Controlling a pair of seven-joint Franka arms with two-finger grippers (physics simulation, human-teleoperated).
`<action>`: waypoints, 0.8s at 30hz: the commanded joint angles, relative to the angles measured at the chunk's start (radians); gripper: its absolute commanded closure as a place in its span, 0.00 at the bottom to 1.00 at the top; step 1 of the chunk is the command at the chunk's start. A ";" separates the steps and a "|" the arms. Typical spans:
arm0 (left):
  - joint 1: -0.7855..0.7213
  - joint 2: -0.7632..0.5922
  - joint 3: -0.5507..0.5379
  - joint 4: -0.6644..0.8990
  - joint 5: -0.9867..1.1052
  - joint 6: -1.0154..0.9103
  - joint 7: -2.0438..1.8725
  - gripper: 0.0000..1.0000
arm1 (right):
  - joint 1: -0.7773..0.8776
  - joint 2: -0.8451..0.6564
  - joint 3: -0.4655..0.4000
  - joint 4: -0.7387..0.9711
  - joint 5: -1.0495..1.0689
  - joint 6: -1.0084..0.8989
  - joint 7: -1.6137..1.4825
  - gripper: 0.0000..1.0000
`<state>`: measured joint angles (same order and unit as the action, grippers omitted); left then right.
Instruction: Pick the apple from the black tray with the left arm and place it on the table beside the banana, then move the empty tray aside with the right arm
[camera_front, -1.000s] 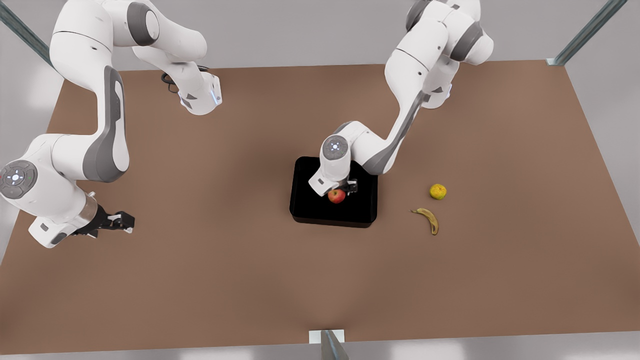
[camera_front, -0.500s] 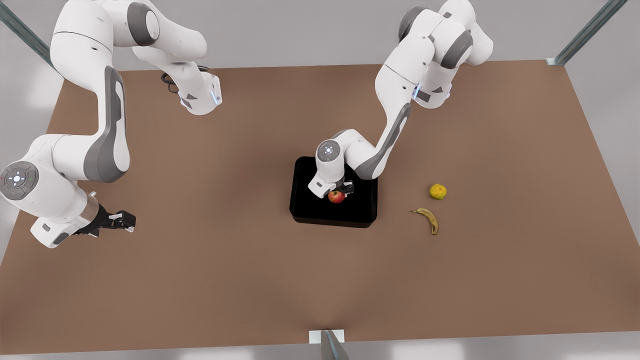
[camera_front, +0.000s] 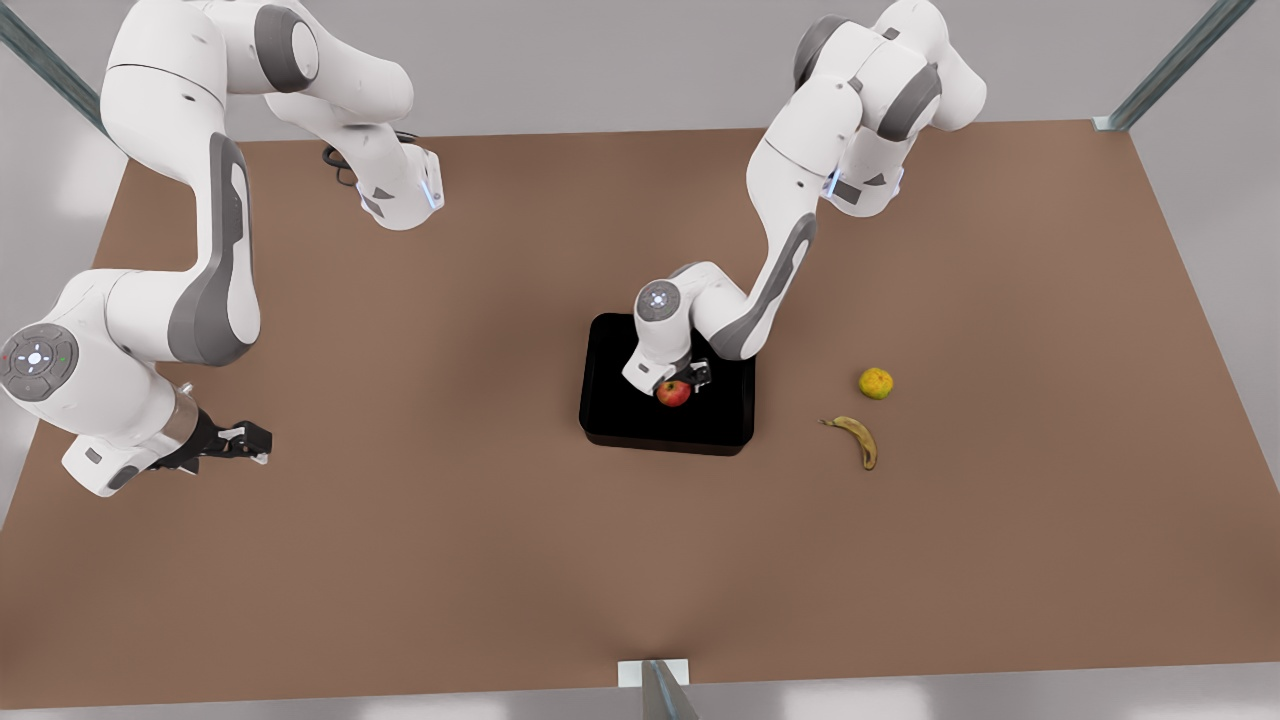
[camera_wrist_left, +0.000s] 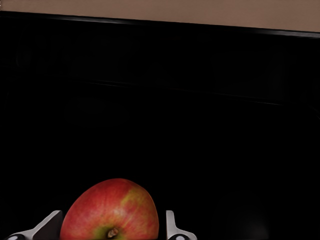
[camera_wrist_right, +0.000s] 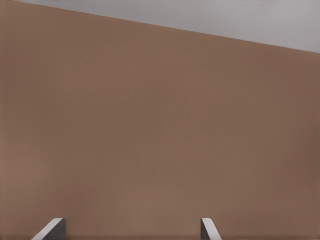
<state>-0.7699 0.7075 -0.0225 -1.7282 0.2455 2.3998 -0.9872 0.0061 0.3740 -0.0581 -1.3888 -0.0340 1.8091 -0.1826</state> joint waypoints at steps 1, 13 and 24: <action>0.000 -0.003 0.001 -0.004 0.017 0.019 -0.083 0.00 | 0.000 -0.001 0.000 0.001 0.000 -0.001 -0.003 0.00; 0.112 -0.236 -0.001 -0.001 -0.078 -0.364 0.268 0.21 | 0.000 -0.001 0.001 0.001 -0.001 -0.001 -0.003 0.00; 0.434 -0.318 0.001 -0.327 -0.072 -0.033 0.670 0.18 | 0.364 0.032 0.336 0.128 0.243 -0.149 1.396 0.00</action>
<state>-0.3359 0.4268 -0.0211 -1.9718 0.1735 2.1686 -0.6869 0.3568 0.3896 0.2677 -1.2476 0.1473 1.5533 0.1699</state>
